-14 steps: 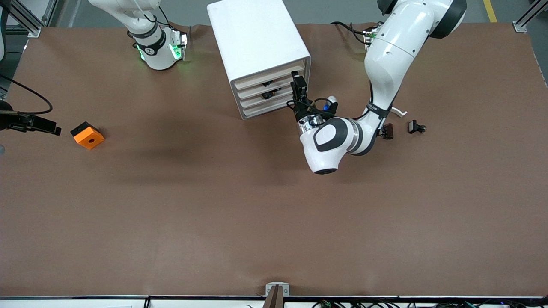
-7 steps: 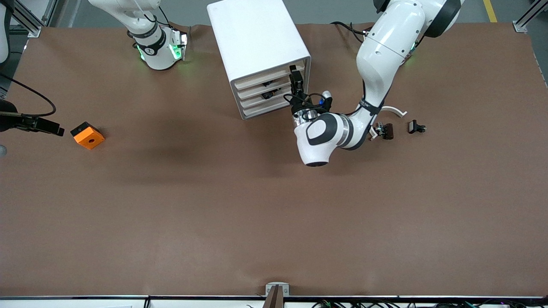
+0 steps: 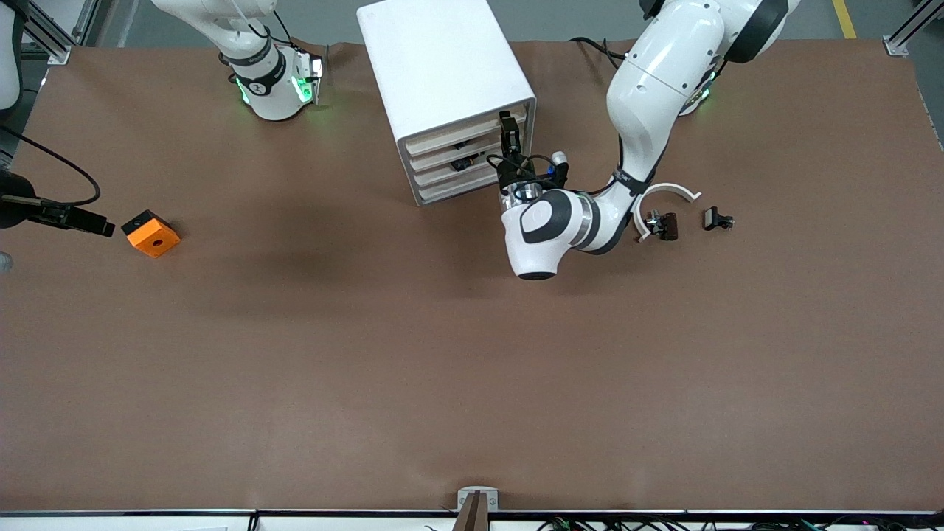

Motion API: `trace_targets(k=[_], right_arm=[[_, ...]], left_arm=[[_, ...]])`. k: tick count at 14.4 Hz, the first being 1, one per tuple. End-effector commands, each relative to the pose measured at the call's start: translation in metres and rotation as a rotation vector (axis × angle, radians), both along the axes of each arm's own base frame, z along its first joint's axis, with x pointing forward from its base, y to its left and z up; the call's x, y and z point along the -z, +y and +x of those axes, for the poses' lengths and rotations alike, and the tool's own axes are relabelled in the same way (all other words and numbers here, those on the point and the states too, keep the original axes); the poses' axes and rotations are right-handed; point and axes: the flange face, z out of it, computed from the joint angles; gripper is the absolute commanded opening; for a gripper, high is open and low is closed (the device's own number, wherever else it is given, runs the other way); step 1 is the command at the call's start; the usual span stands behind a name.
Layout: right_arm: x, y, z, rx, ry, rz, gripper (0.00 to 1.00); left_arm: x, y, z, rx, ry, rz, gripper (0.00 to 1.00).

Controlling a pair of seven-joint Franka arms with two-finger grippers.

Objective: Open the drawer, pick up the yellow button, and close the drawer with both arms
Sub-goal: 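Pull the drawer open with the left gripper while the right gripper approaches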

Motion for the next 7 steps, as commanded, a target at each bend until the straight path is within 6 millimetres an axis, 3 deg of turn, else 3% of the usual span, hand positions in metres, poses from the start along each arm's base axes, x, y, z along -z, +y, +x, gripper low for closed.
trace_targets(k=[1,5,7], right_arm=[[-0.001,0.037,0.004,0.086,-0.002,-0.002,1.00],[-0.007,0.141,0.003,0.231,-0.022,-0.045,1.00],[-0.008,0.176,0.003,0.311,-0.052,-0.039,1.00]], left_arm=[[0.000,0.021,0.017,-0.016,-0.016,0.020,0.10],[-0.002,0.047,0.045,-0.082,-0.023,0.020,0.14],[-0.005,0.063,0.061,-0.121,-0.029,0.021,0.14]])
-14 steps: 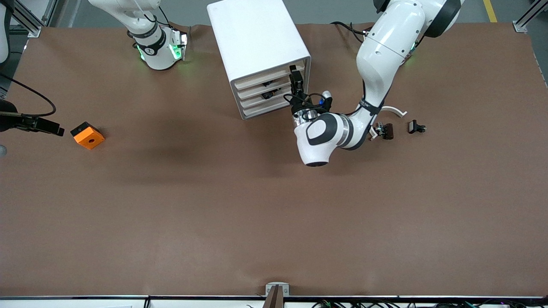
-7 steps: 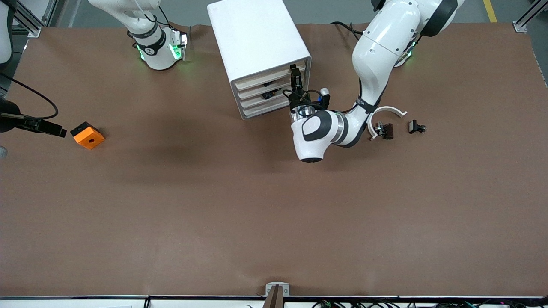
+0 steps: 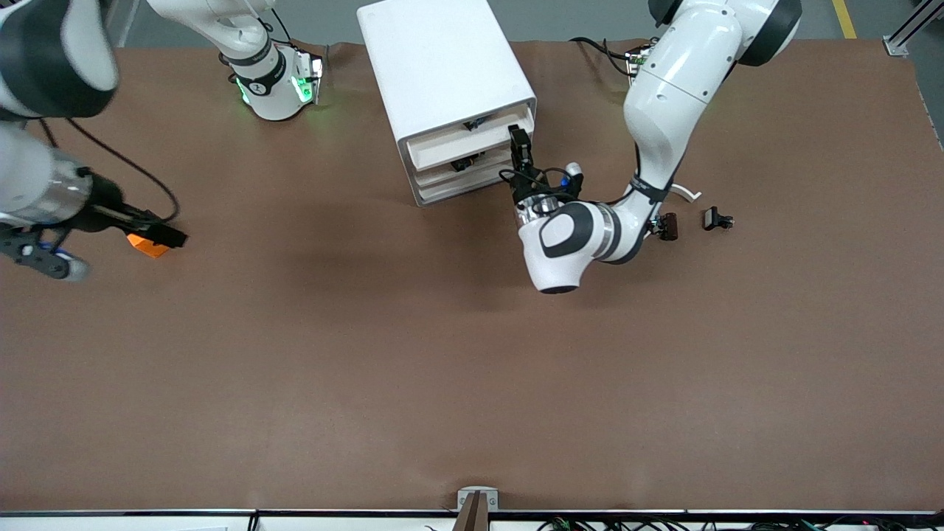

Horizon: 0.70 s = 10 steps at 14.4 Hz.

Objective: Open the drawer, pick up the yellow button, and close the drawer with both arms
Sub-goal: 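Pull the drawer open with the left gripper while the right gripper approaches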

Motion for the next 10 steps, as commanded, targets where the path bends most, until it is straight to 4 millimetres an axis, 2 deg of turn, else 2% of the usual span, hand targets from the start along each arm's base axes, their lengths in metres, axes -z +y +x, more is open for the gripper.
trace_targets(k=[1,3,6,10], right_arm=[[-0.005,0.048,-0.002,0.130,-0.041,0.013,1.00],[-0.003,0.092,-0.012,0.156,-0.039,0.004,1.00],[0.009,0.167,-0.031,0.222,-0.039,-0.016,1.00],[0.028,0.249,-0.054,0.298,-0.066,-0.018,1.00]], left_arm=[[-0.005,0.033,0.030,-0.052,-0.026,0.017,0.15],[-0.009,0.054,0.049,-0.100,-0.035,0.014,0.16],[-0.011,0.080,0.068,-0.152,-0.039,0.014,0.16],[-0.014,0.096,0.082,-0.189,-0.050,0.005,0.16]])
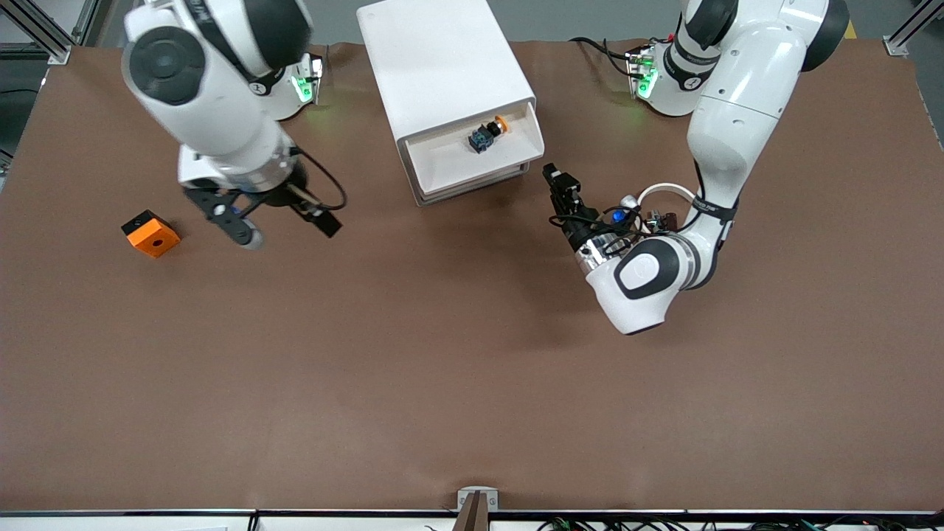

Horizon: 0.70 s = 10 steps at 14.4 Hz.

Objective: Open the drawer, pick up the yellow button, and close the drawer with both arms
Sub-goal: 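Reach the right gripper into the drawer while the left gripper draws back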

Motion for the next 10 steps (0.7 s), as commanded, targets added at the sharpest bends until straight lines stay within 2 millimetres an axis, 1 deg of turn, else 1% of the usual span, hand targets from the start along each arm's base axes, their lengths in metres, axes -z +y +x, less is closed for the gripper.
trace_targets(k=[1,2,3,4,7,8,10], right_arm=[[0.013,0.052,-0.018,0.079,-0.004,-0.005,1.00],[0.020,0.073,-0.029,0.107,0.004,-0.014,1.00],[0.026,0.089,-0.039,0.125,0.011,-0.025,1.00],[0.032,0.105,-0.050,0.139,0.018,-0.033,1.00],[0.044,0.137,-0.072,0.177,0.030,-0.053,1.00],[0.048,0.147,-0.077,0.171,0.033,-0.057,1.00],[0.061,0.170,-0.096,0.164,0.048,-0.070,1.00]], left_arm=[[-0.007,0.003,0.004,0.004,-0.019,0.006,0.20],[-0.006,0.012,0.009,-0.011,-0.023,0.006,0.49],[-0.006,0.014,0.011,-0.018,-0.032,0.007,0.75],[-0.007,0.022,0.019,-0.035,-0.051,0.014,1.00],[-0.015,0.040,0.042,-0.031,-0.189,-0.043,1.00],[-0.019,0.045,0.049,-0.017,-0.240,-0.069,1.00],[-0.031,0.056,0.062,0.042,-0.368,-0.158,1.00]])
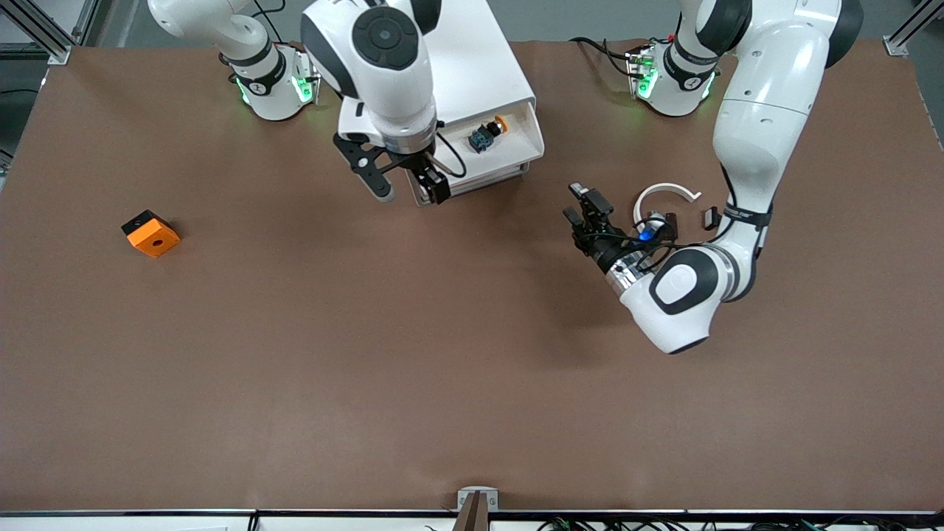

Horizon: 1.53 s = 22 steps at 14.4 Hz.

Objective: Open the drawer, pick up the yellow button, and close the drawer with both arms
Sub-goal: 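Reach the right gripper into the drawer while the left gripper draws back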

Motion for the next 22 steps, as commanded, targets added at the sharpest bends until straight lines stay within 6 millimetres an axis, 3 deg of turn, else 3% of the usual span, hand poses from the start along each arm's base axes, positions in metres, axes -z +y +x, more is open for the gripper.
trace_targets(k=[1,7,11,13,17,22], right_arm=[[0.010,0.025,-0.013,0.015,0.019,0.002,1.00],[0.025,0.058,-0.041,-0.005,0.125,0.085,1.00],[0.035,0.079,-0.055,-0.021,0.101,0.101,1.00],[0.038,0.090,-0.062,-0.037,0.082,0.112,1.00],[0.048,0.092,-0.062,-0.051,0.090,0.105,1.00],[0.056,0.098,-0.069,-0.068,0.098,0.093,1.00]], left_arm=[[-0.023,0.011,0.019,0.091,-0.193,-0.101,1.00],[-0.047,0.058,0.071,0.232,-0.666,-0.394,1.00],[-0.048,0.072,0.089,0.340,-0.860,-0.470,1.00],[-0.049,0.078,0.097,0.364,-0.930,-0.477,1.00],[-0.051,0.083,0.108,0.413,-1.038,-0.514,1.00],[-0.050,0.089,0.109,0.495,-1.041,-0.495,1.00]])
